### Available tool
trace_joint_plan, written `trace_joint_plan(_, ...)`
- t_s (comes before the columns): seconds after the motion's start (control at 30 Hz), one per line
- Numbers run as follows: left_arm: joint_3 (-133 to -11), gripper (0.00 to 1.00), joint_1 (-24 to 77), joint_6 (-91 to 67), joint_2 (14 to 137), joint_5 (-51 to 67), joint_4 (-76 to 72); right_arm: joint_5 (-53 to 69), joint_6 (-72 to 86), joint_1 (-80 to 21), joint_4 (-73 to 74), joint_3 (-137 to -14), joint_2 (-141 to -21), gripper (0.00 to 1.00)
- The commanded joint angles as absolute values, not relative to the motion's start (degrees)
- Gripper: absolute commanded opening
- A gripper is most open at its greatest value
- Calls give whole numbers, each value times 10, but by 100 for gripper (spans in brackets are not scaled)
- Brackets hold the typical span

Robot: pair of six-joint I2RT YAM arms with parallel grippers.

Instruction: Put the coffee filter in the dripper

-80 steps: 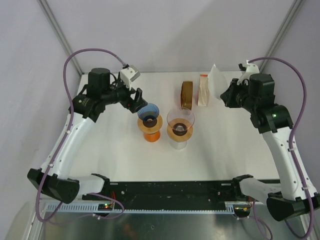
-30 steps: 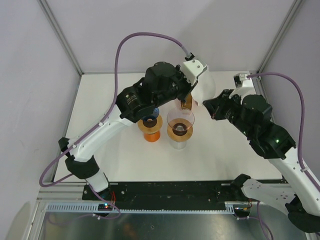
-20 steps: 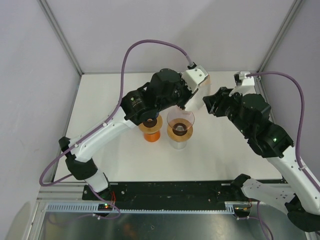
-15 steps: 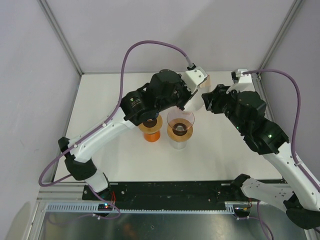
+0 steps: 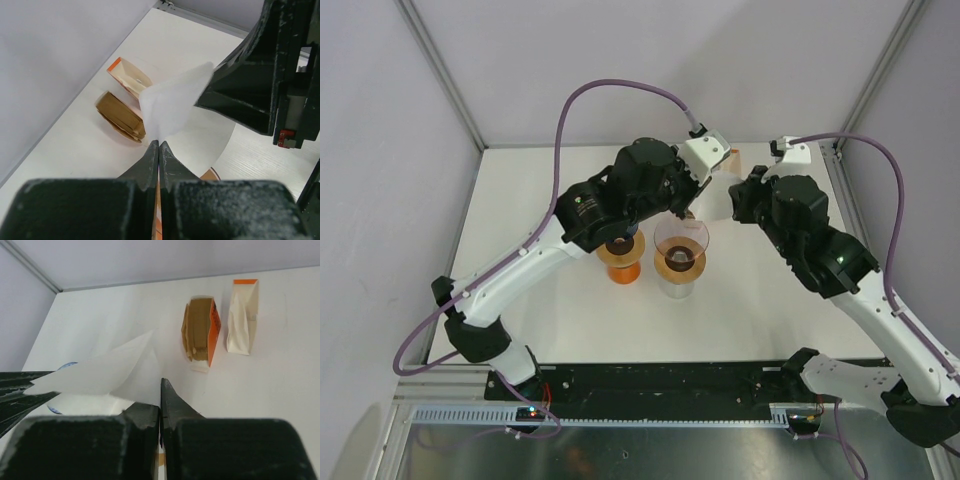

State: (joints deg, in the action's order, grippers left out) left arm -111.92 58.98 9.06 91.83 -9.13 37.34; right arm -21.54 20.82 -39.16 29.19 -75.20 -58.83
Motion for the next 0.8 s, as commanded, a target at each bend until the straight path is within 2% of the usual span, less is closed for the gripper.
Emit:
trace_joint_plan(0.0,-1119,0,593,93,884,-126,353,-261,203,-381,299,-754,-579,1)
trace_joint_plan(0.13,-1117,2,592,106,875,-129,353,-190,200,-329,332,-769,-585,0)
trace_joint_plan(0.33,-1107,54,592,144,845,-110,356,-63,171,-288,486,-903,-656,0)
trace_joint_plan(0.4,-1105,66,593,151,830,-104,360,-22,156,-285,527,-945,-681,0)
trace_joint_plan(0.47,-1106,73,592,158,816,-110,365,23,145,-282,561,-981,-702,0)
trace_joint_plan(0.67,-1103,83,586,178,777,-144,376,128,116,-295,665,-1075,-770,0)
trace_joint_plan(0.77,-1078,85,568,174,761,-143,377,109,109,-327,707,-1101,-796,0)
